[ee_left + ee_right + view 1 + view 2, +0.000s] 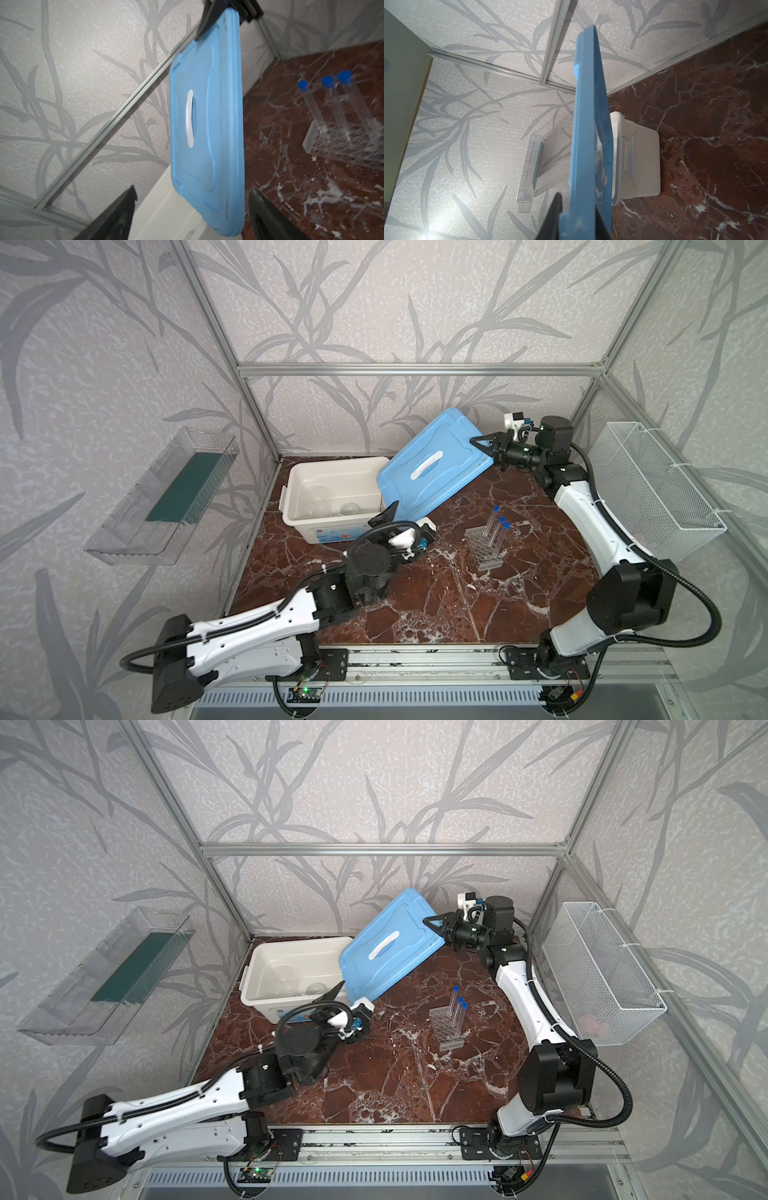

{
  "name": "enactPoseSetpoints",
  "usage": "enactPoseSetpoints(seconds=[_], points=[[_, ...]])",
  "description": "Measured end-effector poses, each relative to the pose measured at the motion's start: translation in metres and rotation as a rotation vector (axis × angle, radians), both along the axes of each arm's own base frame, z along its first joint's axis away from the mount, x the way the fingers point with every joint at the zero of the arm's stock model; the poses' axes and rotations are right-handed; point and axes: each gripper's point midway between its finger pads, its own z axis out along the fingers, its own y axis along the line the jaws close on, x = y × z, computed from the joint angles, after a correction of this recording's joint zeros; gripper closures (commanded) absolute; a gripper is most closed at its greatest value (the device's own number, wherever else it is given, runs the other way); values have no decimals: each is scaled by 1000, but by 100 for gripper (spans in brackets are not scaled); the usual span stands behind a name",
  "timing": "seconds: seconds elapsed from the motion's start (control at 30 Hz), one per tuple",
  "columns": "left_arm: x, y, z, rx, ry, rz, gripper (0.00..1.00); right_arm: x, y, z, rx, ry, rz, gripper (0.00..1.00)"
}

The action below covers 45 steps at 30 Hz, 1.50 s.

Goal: Organize the chemistry lab equipment
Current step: 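Swing the upright blue lid over the white tub with both grippers, then lower the blue lid flat onto the white tub with both grippers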

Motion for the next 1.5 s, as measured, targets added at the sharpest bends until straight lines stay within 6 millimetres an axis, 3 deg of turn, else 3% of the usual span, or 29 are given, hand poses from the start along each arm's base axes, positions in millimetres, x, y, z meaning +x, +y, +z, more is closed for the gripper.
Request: enactPoseSetpoints(seconds=[0.17,0.3,0.4,0.53,0.77,0.93,1.07,1.27,1.5], points=[[12,44,58,-360,128,6,17,4,12,-4,18,-17,-28,87],[41,81,61,-536,286,120,17,5,26,-7,33,-28,-46,87],[68,110,37,-637,436,242,18,6,37,-17,38,-19,-70,87],[94,139,-21,-693,643,401,18,6,50,-33,45,3,-100,87],[109,173,-70,-721,789,571,18,8,77,-60,58,30,-156,86],[117,191,-95,-651,810,703,17,14,104,-90,69,78,-139,84],[120,205,-101,-641,808,760,17,15,124,-114,74,125,-120,84],[130,243,-103,-654,790,866,17,10,138,-124,103,135,-111,82],[132,253,-127,-578,839,930,22,9,146,-127,114,129,-125,79]])
